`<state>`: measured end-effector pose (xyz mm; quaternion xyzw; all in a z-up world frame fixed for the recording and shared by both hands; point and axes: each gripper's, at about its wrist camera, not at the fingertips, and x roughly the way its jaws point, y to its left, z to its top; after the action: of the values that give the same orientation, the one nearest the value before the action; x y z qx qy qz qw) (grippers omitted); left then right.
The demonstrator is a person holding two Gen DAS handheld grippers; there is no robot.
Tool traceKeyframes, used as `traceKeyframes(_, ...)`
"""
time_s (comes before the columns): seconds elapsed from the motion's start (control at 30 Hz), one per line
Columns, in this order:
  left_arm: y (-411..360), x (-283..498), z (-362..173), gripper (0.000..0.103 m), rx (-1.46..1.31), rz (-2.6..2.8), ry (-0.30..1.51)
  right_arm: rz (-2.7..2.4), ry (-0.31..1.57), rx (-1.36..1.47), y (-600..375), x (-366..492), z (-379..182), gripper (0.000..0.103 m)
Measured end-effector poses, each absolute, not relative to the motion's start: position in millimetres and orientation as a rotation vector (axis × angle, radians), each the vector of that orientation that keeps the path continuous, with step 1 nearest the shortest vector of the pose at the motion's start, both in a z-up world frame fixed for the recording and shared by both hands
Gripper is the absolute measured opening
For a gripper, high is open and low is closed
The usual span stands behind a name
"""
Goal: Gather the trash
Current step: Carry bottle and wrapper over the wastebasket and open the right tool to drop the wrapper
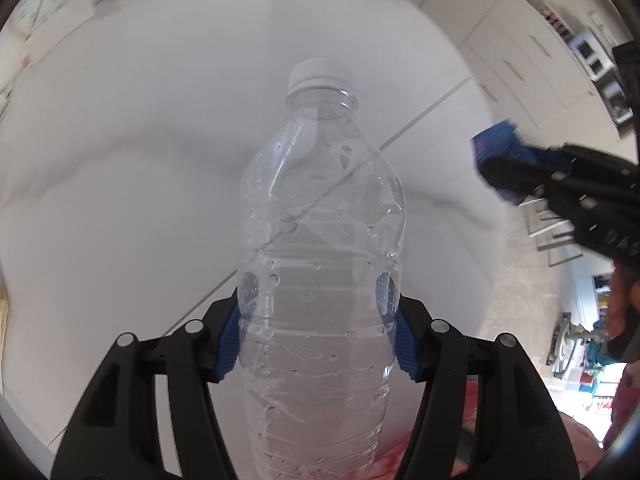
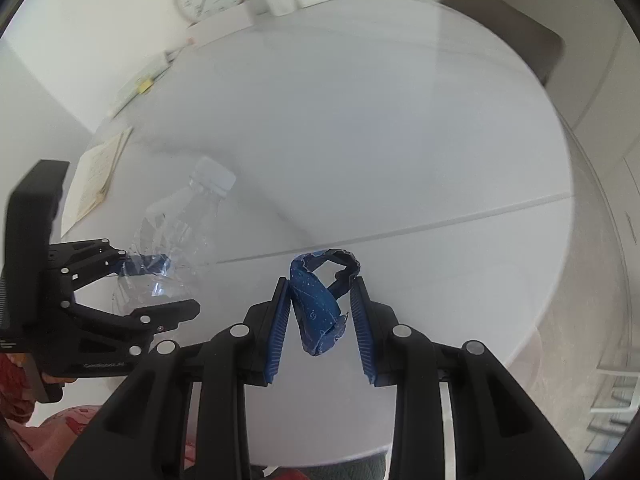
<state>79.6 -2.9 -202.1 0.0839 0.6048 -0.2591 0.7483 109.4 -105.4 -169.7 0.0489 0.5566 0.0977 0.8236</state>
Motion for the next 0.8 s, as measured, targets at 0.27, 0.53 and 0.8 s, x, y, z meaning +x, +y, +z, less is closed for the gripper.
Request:
traceKeyframes(0.27,-112.7,60.3,-184.1,0.060,0.229,-0.685,1.301,0.016,1.170,0.214,-218.2,46.4,-178.4,0.033)
traceKeyframes(0.53,-178.1,36.8,-204.3,0.060,0.236,-0.708,1.371,-0.050,1.237,0.284,-327.0,16.1,-239.4,0.033)
traceKeyframes(0.8,-231.0,18.7,-228.9,0.060,0.256,-0.666,1.448,0.050,1.373,0.292,-359.9,35.1,-333.1,0.033)
